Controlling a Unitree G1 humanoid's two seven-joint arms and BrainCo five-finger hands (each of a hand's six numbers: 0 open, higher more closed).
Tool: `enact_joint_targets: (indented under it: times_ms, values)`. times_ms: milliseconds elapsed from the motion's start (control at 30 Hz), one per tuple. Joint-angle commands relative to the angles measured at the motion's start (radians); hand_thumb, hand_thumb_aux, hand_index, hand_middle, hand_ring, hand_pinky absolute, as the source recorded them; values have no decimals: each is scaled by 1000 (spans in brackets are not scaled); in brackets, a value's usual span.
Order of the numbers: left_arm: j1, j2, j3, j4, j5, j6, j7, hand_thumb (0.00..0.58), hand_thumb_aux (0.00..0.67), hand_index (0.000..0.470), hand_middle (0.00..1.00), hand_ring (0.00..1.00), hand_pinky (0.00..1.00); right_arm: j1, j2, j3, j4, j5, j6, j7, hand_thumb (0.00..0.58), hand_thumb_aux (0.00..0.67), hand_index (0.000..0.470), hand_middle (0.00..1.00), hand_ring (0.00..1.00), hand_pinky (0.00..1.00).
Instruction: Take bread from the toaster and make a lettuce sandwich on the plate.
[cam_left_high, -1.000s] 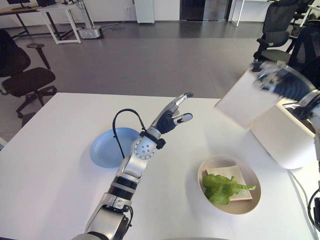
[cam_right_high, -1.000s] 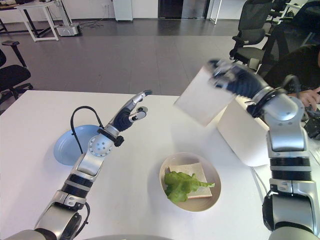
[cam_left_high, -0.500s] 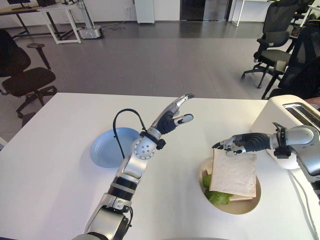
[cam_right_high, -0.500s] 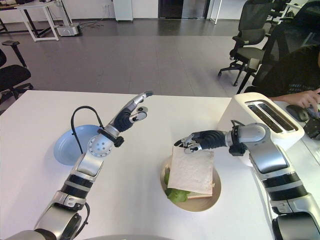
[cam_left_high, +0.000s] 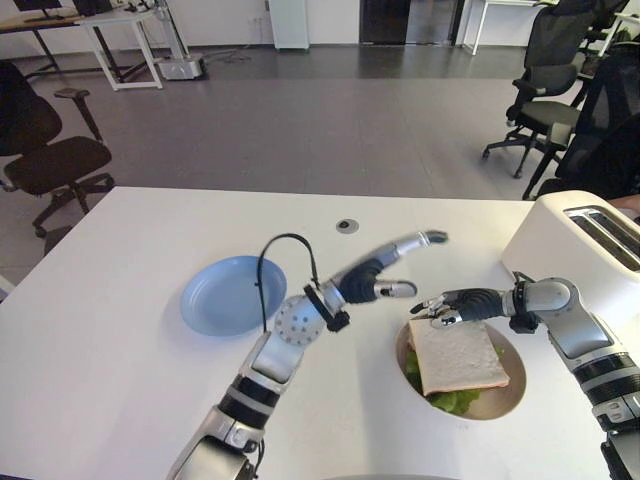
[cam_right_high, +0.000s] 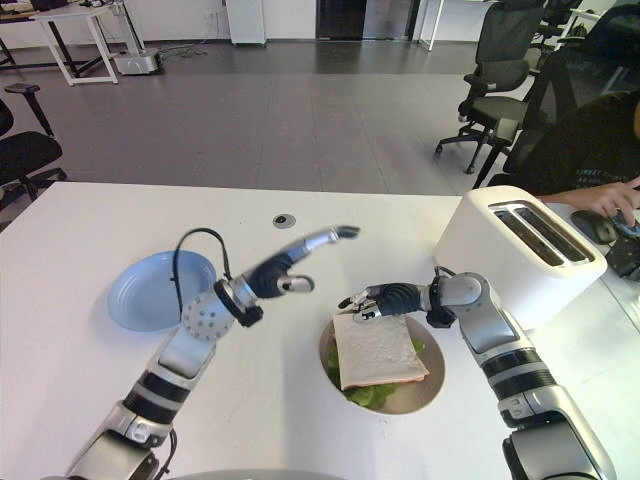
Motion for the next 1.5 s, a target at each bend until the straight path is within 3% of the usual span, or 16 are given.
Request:
enact_joint_targets:
  times_ms: [33, 267, 467, 567, 733, 767, 800, 967, 1067, 1233, 1267, 1300, 1333, 1367, 1400, 1500]
  values:
    - [46, 18, -105, 3, -14, -27, -110, 0, 0, 0, 0, 0, 0, 39, 2, 12, 16, -26, 9, 11, 580, 670, 470, 0, 0, 0]
    - [40, -8, -200, 132, 76, -50, -135, 0, 0, 0, 0, 0, 0, 63, -2, -11, -15, -9, 12, 11, 580, 670, 470, 0, 0, 0]
    - [-22, -62, -177, 329, 322, -185, 123, 0, 0, 0, 0, 0, 0, 86, -3, -25, -62, 1, 27, 14, 580, 670, 470, 0, 0, 0]
    - [-30, -56, -233, 433, 404, -167, 121, 0, 0, 0, 0, 0, 0, 94, -8, -35, -89, 12, 36, 22, 580, 670, 470, 0, 0, 0]
    - [-30, -88, -245, 510, 344, -48, 16, 0, 0, 0, 0, 0, 0, 49, 43, -138, -165, 97, 27, -30, 580, 670, 470, 0, 0, 0]
    - [-32, -90, -245, 512, 338, -32, 4, 0, 0, 0, 0, 0, 0, 24, 70, -175, -183, 122, 26, -63, 241, 158, 111, 0, 0, 0]
    - [-33, -91, -245, 511, 332, -22, -4, 0, 0, 0, 0, 0, 0, -10, 96, -218, -200, 148, 24, -101, 0, 0, 0, 0, 0, 0]
    - [-38, -87, -210, 480, 304, -26, 19, 0, 0, 0, 0, 0, 0, -170, 209, -407, -267, 291, 107, -329, 0, 0, 0, 0, 0, 0]
    - [-45, -62, -110, 416, 263, -53, 81, 0, 0, 0, 0, 0, 0, -184, 221, -415, -297, 301, 156, -380, 0, 0, 0, 0, 0, 0]
    - [-46, 24, 86, 203, 100, -73, 71, 0, 0, 0, 0, 0, 0, -110, 154, -334, -344, 267, 231, -298, 0, 0, 0, 0, 0, 0]
    - [-44, 41, 106, 162, 59, -57, 46, 0, 0, 0, 0, 0, 0, -90, 139, -316, -359, 259, 236, -278, 0, 0, 0, 592, 592, 592]
    - [-38, 56, 112, 122, 7, -33, 4, 0, 0, 0, 216, 216, 216, -58, 120, -303, -390, 261, 240, -251, 194, 123, 87, 1000, 1000, 1000]
    - [-30, 67, 115, 84, -45, -5, -35, 0, 0, 0, 1000, 1000, 1000, -28, 102, -292, -424, 269, 255, -224, 580, 670, 470, 1000, 1000, 1000]
    - [-19, 76, 118, 43, -98, 24, -70, 371, 268, 188, 1000, 1000, 1000, 1, 81, -278, -460, 278, 268, -193, 580, 670, 470, 1000, 1000, 1000]
    - [-5, 89, 117, 0, -149, 54, -107, 580, 670, 470, 1000, 1000, 1000, 27, 62, -263, -495, 289, 283, -163, 580, 670, 470, 1000, 1000, 1000]
    - [60, 154, 78, -110, -307, 183, -266, 580, 670, 470, 1000, 1000, 1000, 129, -33, -192, -606, 328, 364, -27, 580, 670, 470, 1000, 1000, 1000]
